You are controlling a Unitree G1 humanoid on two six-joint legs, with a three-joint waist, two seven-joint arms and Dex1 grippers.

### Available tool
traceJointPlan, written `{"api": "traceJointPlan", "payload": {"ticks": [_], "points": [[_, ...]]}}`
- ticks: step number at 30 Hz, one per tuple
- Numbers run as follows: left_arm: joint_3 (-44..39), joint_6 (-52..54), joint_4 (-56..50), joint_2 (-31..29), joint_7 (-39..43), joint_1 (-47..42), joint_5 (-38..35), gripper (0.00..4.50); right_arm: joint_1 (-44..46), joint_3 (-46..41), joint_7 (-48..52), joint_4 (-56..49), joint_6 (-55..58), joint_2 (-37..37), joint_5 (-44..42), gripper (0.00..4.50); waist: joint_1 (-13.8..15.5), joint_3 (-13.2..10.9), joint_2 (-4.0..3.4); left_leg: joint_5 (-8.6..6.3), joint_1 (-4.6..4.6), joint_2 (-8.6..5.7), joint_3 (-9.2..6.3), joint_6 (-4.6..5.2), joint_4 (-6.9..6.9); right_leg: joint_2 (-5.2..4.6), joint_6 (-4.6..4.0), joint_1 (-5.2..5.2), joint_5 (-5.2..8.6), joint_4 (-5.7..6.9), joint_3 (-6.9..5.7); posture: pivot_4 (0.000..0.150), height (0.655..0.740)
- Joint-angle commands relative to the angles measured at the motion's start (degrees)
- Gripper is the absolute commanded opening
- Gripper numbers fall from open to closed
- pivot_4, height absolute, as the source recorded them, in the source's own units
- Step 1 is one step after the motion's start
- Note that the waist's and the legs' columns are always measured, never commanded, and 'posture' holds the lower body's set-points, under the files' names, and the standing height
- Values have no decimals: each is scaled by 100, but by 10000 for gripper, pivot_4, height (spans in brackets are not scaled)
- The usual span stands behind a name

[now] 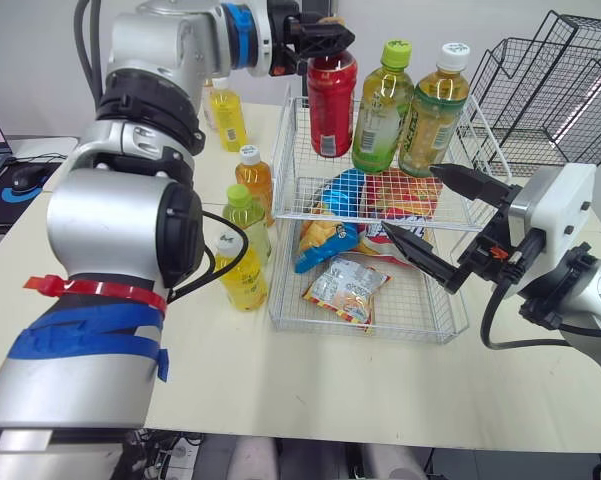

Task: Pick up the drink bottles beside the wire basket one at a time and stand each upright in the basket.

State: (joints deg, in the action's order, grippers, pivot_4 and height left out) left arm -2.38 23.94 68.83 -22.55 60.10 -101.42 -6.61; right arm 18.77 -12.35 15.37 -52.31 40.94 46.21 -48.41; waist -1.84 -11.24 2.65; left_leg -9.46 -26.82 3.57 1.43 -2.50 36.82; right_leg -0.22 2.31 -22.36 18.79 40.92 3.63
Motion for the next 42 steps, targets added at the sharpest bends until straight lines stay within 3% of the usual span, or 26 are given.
{"api": "traceJointPlan", "payload": {"ticks": [1, 5, 15, 21, 28, 33, 36, 39, 42], "points": [[29, -94, -294, 17, 141, -44, 13, 13456, 20, -209, -56, -156, -40, 46, 7, 45000, 0, 0, 0, 0, 0, 0, 0, 0, 0, 0, 0, 0, 0, 1, 1, 1500, 7207], [71, -111, -385, 23, 234, 50, 57, 13456, -14, -256, -87, -192, -41, 58, -28, 45000, 0, 0, -1, 0, 1, 0, 0, 0, 1, 0, -1, 1, 0, 2, 0, 1500, 7207], [38, -70, -749, -305, 503, 71, 76, 44884, -103, -334, -102, -286, -53, 54, -55, 45000, -7, 1, -1, 0, 2, 1, 0, 0, 3, 0, -1, 2, 0, 4, 0, 1500, 7207], [18, 551, -1612, -1014, 1032, 237, -91, 44884, -172, -323, -27, -235, -102, 57, 28, 45000, -18, 1, -2, 0, 5, 3, -1, 0, 3, 3, -1, 1, -1, 8, 1, 1500, 7207], [-61, 1428, -3365, -1963, 1490, 1228, -438, 44884, -125, -123, 233, -34, -160, 65, 193, 45000, -9, 4, -7, 1, 12, 6, -4, -1, 10, 0, -2, 8, -1, 18, -1, 1500, 7207], [-687, 1929, -5107, -2755, 875, 2764, -680, 44884, -80, 365, 694, 96, -184, 66, 322, 45000, -30, 6, -10, 1, 14, 10, -5, -1, 10, -1, -2, 8, -1, 20, 1, 1500, 7207], [-1070, 2509, -5817, -3114, 776, 3519, -1073, 44884, -27, 638, 952, 182, -218, 11, 369, 45000, -32, 5, -10, 2, 18, 14, -10, -2, 10, 1, -4, 9, 0, 25, -3, 1500, 7207], [-1528, 2743, -6570, -3670, 1008, 4898, -1381, 44884, 107, 1053, 1341, 318, -350, -91, 500, 45000, -28, 7, -11, 2, 18, 12, -9, -3, 15, -3, -4, 12, -1, 26, -3, 1500, 7207], [-2080, 2820, -7128, -3807, 876, 5892, -1678, 44884, 220, 1295, 1671, 421, -467, -160, 593, 45000, -19, 7, -11, 2, 33, 13, -4, -2, 12, -6, -4, 22, 0, 25, 0, 1500, 7207]]}}
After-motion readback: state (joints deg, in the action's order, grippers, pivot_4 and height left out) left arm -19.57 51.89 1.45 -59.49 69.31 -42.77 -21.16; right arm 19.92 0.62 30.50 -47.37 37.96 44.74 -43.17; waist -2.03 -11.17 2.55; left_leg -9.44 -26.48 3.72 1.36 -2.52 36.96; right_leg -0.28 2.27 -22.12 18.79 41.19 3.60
